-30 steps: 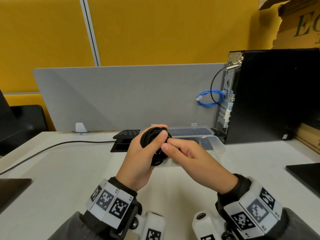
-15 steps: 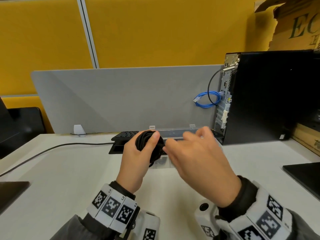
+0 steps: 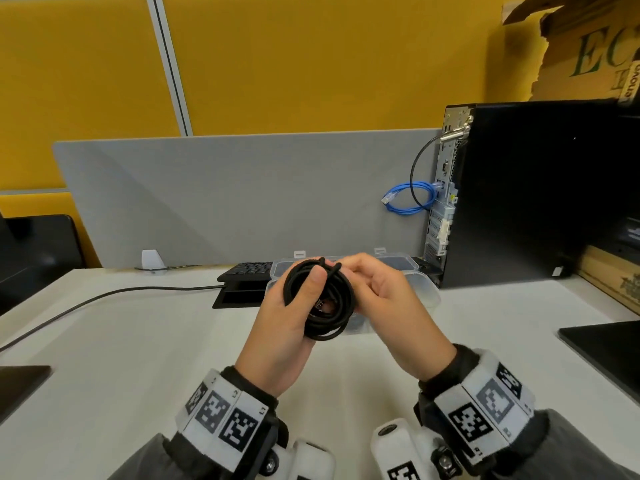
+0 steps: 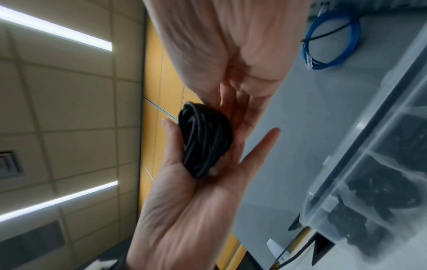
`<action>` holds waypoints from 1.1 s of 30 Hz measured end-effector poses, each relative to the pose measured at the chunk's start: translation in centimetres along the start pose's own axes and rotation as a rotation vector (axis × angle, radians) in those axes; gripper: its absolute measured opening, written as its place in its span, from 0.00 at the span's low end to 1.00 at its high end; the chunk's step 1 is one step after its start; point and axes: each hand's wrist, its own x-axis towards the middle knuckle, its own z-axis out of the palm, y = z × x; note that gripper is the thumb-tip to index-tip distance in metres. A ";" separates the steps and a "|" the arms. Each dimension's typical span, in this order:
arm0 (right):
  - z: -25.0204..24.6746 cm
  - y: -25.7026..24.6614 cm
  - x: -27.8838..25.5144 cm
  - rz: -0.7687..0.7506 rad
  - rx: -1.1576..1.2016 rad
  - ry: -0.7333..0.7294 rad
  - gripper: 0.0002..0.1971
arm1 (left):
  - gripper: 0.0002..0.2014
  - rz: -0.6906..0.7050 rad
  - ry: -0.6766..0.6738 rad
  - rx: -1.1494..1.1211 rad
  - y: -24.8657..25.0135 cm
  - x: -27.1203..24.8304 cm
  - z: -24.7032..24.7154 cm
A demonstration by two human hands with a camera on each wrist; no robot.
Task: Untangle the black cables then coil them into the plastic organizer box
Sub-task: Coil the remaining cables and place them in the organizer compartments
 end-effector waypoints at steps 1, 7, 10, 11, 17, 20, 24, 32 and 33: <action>-0.3 -0.2 0.0 0.026 -0.045 -0.024 0.10 | 0.17 0.009 0.007 0.016 -0.1 0.0 0.0; -1.7 -2.1 -0.1 -0.009 -0.474 -0.179 0.16 | 0.16 0.021 0.001 0.057 0.0 -0.1 0.2; -1.6 -2.1 -0.5 -0.049 -0.614 -0.155 0.17 | 0.11 -0.039 -0.034 -0.028 0.3 -0.1 0.2; -1.6 -2.1 -0.6 -0.070 -0.643 -0.144 0.19 | 0.10 -0.062 -0.051 -0.057 0.4 -0.1 0.1; -3.2 -3.9 -0.8 -0.074 -0.934 -0.329 0.19 | 0.16 -0.166 -0.074 -0.098 0.2 0.0 0.1; -4.1 -3.6 -0.7 0.029 -0.916 -0.378 0.16 | 0.23 -0.128 -0.042 0.094 -0.7 0.8 0.9; -4.8 -3.0 -0.4 0.125 -0.959 -0.385 0.11 | 0.34 -0.131 -0.035 0.258 -1.8 2.7 1.9; -6.4 0.6 0.7 0.017 -0.711 0.086 0.10 | 0.33 -0.124 0.078 0.449 -4.1 6.1 4.6; -6.7 1.0 0.8 0.014 -0.683 0.128 0.10 | 0.28 -0.120 0.117 0.451 -4.6 6.3 5.1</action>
